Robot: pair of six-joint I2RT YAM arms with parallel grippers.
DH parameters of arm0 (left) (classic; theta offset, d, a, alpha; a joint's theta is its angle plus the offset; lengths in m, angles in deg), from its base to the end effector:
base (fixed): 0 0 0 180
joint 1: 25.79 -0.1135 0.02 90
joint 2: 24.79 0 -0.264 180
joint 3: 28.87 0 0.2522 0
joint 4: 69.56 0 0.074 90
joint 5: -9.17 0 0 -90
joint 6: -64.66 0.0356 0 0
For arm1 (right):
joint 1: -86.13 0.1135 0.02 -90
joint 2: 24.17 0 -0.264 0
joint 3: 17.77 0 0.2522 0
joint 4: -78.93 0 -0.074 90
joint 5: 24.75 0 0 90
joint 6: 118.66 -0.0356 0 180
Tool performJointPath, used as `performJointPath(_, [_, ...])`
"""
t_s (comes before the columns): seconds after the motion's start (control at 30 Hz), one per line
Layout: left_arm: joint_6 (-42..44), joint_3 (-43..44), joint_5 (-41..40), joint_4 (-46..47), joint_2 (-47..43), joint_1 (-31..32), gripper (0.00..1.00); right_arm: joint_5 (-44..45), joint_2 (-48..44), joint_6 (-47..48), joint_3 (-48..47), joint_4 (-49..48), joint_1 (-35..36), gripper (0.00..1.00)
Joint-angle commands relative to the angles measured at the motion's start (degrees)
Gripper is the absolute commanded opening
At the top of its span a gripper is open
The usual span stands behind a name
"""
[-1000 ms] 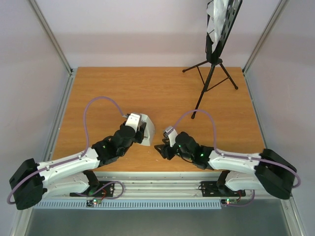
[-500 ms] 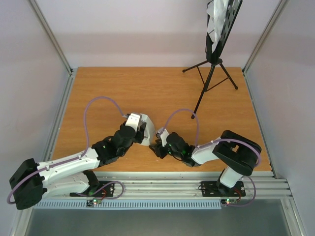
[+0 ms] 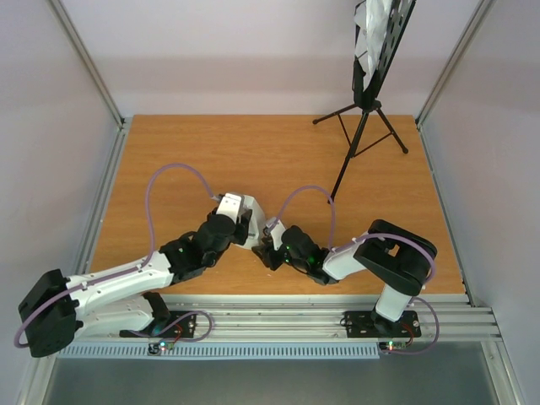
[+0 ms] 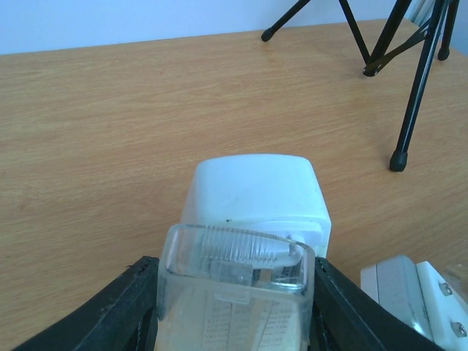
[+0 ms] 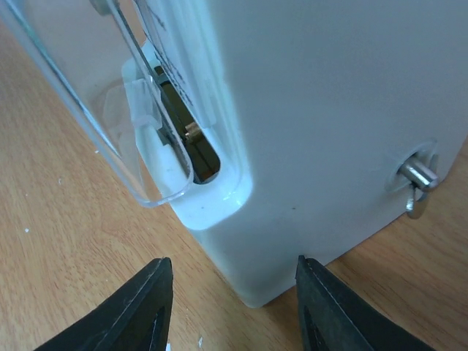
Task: Pack up the instrument practice props
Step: Close the cover of the metronome.
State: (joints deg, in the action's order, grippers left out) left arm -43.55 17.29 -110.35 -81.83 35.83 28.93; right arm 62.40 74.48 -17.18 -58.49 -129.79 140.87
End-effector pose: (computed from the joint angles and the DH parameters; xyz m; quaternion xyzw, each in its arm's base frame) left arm 0.1463 -0.1764 0.2334 0.1310 0.8237 -0.1270 0.5368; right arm 0.1655 0.2372 0.1073 -0.4816 0.7154 0.2064 0.4623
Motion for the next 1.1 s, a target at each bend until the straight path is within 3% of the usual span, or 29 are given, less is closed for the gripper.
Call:
performJointPath(0.0, [-2.64, 1.94, -0.79, 2.78, 1.46, 0.30, 0.44, 0.00, 0.75, 0.64, -0.81, -3.19, -0.16, 0.48])
performJointPath(0.6, [-4.40, 1.52, -6.41, 1.82, -0.34, 1.44, 0.44, -0.57, 1.28, 0.47, -0.98, -3.53, 1.02, 0.47])
performJointPath(1.07, [-3.40, 3.01, -1.95, -4.84, -3.67, 1.44, 0.45, 1.07, 1.87, -0.15, -2.02, -2.92, 3.13, 0.46])
